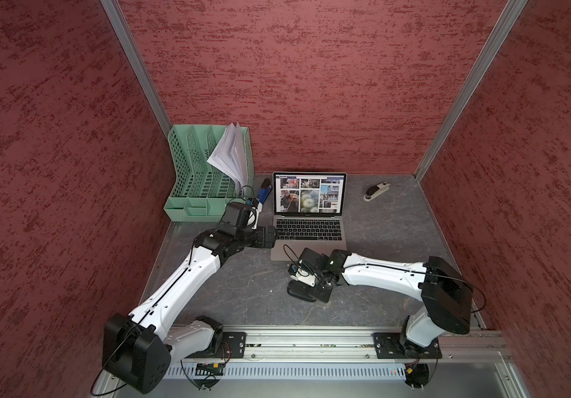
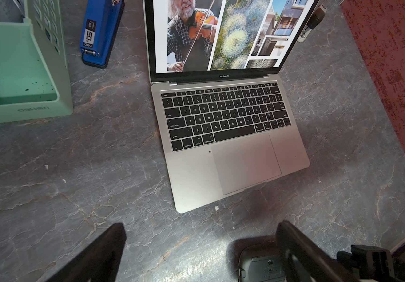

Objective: Remove the wireless mouse receiver from the laptop
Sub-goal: Insert the USB plug into the mouse.

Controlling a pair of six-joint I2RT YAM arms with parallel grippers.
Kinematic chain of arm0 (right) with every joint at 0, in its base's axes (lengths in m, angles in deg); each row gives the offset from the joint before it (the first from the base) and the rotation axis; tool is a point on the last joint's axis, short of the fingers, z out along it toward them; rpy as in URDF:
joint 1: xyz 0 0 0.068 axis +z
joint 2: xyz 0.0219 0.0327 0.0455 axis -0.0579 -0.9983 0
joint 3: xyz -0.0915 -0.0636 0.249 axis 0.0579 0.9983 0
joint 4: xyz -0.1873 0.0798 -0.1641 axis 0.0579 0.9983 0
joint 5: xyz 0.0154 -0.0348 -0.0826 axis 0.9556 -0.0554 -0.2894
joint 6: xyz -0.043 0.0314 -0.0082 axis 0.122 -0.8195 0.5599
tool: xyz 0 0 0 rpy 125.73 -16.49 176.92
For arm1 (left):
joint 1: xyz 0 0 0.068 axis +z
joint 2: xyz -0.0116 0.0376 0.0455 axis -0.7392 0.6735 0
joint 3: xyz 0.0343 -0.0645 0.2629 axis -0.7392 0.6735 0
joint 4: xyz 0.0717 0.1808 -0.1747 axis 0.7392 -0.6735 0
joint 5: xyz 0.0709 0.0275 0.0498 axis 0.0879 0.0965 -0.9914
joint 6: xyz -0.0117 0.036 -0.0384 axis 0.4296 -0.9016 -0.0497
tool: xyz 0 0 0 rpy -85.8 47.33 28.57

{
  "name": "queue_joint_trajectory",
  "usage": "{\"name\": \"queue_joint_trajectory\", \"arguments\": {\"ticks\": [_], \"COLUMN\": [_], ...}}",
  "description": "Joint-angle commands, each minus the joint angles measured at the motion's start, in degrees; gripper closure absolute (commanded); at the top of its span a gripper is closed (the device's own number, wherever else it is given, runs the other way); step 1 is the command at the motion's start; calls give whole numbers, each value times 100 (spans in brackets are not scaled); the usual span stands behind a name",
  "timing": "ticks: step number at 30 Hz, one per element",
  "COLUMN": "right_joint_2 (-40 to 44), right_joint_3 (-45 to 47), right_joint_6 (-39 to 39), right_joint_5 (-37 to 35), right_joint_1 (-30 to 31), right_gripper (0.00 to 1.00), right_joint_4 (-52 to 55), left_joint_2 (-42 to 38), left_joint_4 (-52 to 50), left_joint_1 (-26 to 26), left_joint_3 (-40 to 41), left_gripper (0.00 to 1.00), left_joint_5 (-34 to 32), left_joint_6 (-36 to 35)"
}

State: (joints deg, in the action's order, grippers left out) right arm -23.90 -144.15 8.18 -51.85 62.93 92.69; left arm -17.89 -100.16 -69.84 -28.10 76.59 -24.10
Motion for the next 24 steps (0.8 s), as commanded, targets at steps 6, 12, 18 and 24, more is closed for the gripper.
{"name": "queue_joint_trajectory", "arguments": {"ticks": [6,12,18,24], "right_joint_2": [12,-94,-191,-182], "right_joint_3": [54,62,104,138], "right_joint_6": [-91,-101,-103,-84], "right_joint_5": [205,262,204,96], "right_joint_1": [-21,-15,-7,-17], "right_gripper": [100,100,100,100], "right_joint_4": [-31,-64,-83,-54], "left_joint_2": [32,46,39,50], "left_joint_4": [37,36,33,53], "left_joint_1": [46,46,55,64], "left_joint_3": [-71,-63,-64,-70], "left_gripper": [0,0,0,0], "left_joint_5": [52,72,73,82], "left_joint_6": [-57,-53,-65,-74]}}
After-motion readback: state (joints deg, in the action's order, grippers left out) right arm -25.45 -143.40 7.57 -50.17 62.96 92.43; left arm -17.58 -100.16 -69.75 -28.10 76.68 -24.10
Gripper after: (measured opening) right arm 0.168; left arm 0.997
